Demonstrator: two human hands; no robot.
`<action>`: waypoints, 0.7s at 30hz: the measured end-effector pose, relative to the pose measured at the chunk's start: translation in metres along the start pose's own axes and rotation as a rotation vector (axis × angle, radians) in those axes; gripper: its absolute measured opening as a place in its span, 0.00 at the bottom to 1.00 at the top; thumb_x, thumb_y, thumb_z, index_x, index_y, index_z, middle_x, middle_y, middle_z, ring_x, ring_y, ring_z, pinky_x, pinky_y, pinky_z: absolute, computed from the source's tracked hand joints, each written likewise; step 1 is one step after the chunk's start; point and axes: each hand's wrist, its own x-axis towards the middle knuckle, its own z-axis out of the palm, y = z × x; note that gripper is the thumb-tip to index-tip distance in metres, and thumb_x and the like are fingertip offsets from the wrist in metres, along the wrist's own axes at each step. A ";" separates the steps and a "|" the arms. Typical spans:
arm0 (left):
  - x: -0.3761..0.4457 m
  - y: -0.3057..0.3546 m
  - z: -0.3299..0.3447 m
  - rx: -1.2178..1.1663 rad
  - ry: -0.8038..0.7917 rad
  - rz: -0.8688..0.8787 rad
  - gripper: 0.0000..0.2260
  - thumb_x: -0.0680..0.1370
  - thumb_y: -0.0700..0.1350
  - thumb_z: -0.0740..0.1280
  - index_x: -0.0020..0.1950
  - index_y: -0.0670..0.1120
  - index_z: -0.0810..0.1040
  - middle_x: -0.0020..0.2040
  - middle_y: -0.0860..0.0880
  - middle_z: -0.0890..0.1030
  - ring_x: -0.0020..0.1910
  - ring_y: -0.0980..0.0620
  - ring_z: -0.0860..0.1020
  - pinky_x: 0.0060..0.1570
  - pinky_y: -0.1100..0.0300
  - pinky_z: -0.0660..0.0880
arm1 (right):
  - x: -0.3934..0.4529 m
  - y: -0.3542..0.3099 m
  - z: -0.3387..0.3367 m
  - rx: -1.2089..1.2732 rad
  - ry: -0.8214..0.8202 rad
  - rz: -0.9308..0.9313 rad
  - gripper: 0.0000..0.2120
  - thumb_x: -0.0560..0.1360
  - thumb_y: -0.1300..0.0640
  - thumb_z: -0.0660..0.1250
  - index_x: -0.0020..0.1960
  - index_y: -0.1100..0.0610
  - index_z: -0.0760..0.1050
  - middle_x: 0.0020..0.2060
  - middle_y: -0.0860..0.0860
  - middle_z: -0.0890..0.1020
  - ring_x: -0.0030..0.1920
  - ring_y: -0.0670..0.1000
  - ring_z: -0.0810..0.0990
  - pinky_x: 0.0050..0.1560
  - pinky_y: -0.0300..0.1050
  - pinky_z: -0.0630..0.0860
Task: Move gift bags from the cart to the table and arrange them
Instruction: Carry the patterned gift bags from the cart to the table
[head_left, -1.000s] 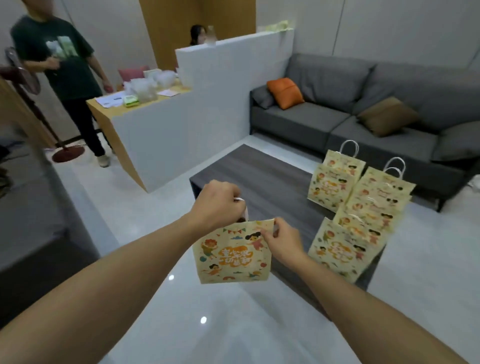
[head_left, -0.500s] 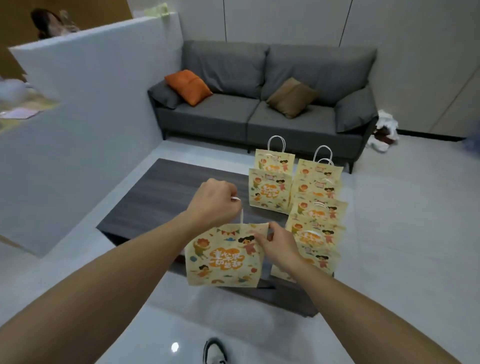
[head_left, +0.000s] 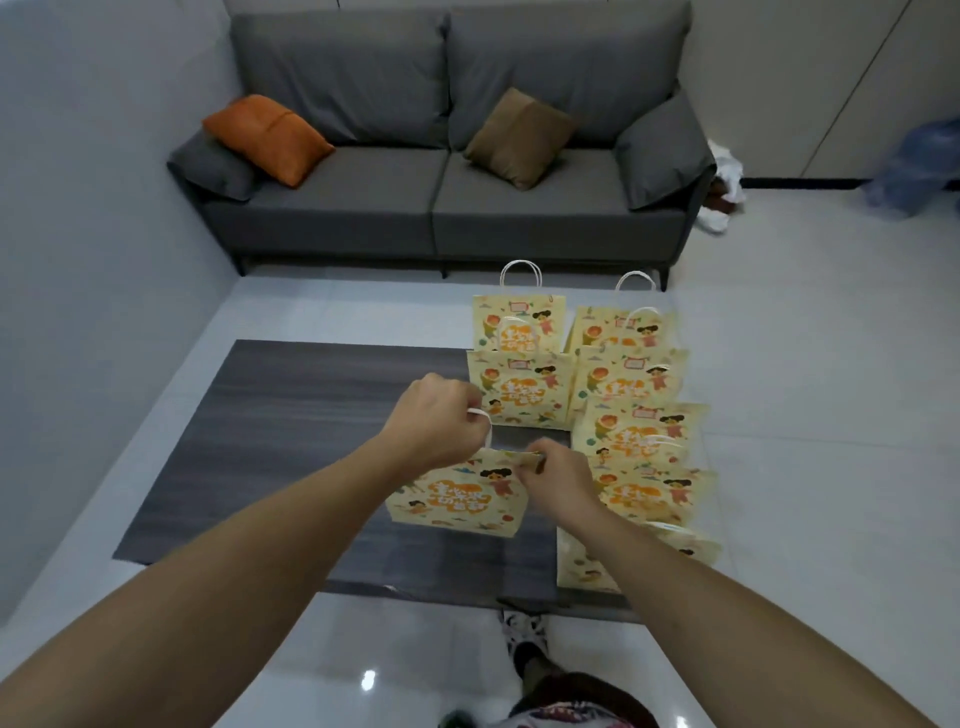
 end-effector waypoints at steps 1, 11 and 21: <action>0.013 -0.005 0.005 -0.004 -0.001 -0.004 0.14 0.74 0.43 0.63 0.29 0.47 0.66 0.25 0.50 0.71 0.26 0.52 0.68 0.27 0.58 0.63 | 0.015 0.000 0.001 -0.012 -0.003 -0.001 0.08 0.79 0.51 0.69 0.54 0.54 0.80 0.47 0.52 0.83 0.49 0.53 0.81 0.46 0.47 0.77; 0.128 -0.027 0.069 -0.030 -0.203 -0.024 0.12 0.76 0.50 0.64 0.34 0.46 0.73 0.31 0.50 0.76 0.31 0.49 0.73 0.31 0.55 0.70 | 0.139 0.026 -0.011 -0.119 -0.097 0.057 0.09 0.79 0.56 0.65 0.55 0.53 0.82 0.49 0.52 0.84 0.52 0.55 0.81 0.46 0.45 0.75; 0.188 -0.038 0.121 -0.106 -0.331 -0.041 0.08 0.78 0.51 0.64 0.40 0.52 0.70 0.40 0.46 0.81 0.39 0.46 0.77 0.36 0.54 0.71 | 0.194 0.053 0.001 -0.175 -0.013 0.168 0.12 0.81 0.58 0.64 0.62 0.53 0.80 0.54 0.54 0.84 0.54 0.56 0.80 0.53 0.47 0.77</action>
